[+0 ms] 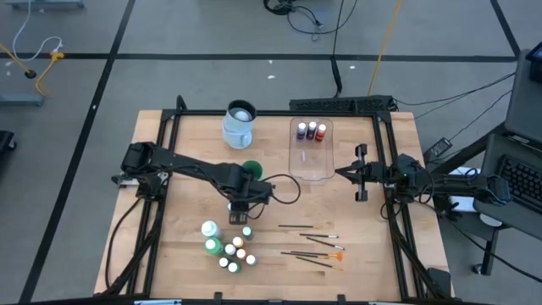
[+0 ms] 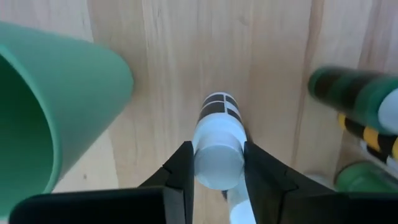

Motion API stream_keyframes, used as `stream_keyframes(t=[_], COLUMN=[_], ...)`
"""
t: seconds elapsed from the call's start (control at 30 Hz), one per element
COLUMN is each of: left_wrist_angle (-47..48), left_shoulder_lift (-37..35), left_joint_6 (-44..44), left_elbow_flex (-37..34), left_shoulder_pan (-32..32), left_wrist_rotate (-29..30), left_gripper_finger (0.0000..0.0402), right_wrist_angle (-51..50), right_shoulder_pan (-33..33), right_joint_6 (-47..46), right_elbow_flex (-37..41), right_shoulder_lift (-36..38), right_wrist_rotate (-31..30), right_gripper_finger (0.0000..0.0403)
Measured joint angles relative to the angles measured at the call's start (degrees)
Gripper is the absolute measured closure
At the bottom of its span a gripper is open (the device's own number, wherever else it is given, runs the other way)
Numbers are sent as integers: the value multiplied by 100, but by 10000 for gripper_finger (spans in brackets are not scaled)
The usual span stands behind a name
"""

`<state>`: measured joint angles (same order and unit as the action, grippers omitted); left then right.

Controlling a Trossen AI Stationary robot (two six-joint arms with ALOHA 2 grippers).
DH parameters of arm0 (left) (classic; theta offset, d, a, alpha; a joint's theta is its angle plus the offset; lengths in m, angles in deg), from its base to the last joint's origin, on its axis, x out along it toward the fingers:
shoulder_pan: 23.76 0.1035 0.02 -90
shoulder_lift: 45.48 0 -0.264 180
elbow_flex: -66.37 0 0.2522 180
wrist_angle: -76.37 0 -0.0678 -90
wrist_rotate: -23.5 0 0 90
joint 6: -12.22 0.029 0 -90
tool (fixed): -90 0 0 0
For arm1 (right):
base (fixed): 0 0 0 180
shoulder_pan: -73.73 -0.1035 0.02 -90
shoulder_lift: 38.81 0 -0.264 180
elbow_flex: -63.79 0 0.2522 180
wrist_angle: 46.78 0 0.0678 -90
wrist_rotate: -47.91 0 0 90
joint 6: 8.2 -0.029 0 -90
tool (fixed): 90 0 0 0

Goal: Pick & Place Paint Supplies
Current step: Put the top white paint bottle into the transparent bin

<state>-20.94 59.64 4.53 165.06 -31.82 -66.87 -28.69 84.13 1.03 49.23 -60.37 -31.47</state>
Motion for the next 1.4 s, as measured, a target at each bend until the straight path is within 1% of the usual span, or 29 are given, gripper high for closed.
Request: stream_keyframes(t=[0.1,0.17,0.33,0.4,0.57,0.63,0.7,0.8,0.87,0.97,1.07,1.2,1.3,1.4], left_wrist_angle=[249,465,832,975,1000,893,471,25,-246,-424,-661,-493,-555,-835], left_shoulder_lift=[-4,-4,-6,-9,17,29,48,134,323,828,1407,2067,2375,2564], left_joint_6=[55,100,184,291,727,886,1107,1366,1427,1427,1604,1721,1844,1921], left_elbow_flex=[122,374,1436,1969,3293,3689,3902,4055,4186,4401,4636,4917,4966,4981], left_shoulder_pan=[3,4,17,52,336,561,816,1260,1561,1898,2066,2228,2340,2416], left_wrist_rotate=[-30,-48,-31,181,1038,1091,1091,863,787,789,704,606,529,658], left_gripper_finger=[307,307,307,307,307,307,307,307,307,307,307,307,307,307], right_wrist_angle=[0,1,2,3,4,4,4,7,12,115,107,90,92,90], right_shoulder_pan=[1,0,2,2,0,2,2,1,1,1,0,1,0,2], right_joint_6=[0,0,0,0,0,0,0,4,66,186,200,202,212,240], right_elbow_flex=[-2,-1,-2,-1,0,0,-1,-2,-2,-1,-2,-1,0,0], right_shoulder_lift=[0,2,1,2,2,2,0,2,0,-35,-81,-103,-103,-103], right_wrist_rotate=[-2,-2,-2,-2,-2,-2,-2,-3,-1,-12,-12,-9,-9,-7], right_gripper_finger=[401,401,401,401,401,401,401,401,401,401,401,401,401,401])
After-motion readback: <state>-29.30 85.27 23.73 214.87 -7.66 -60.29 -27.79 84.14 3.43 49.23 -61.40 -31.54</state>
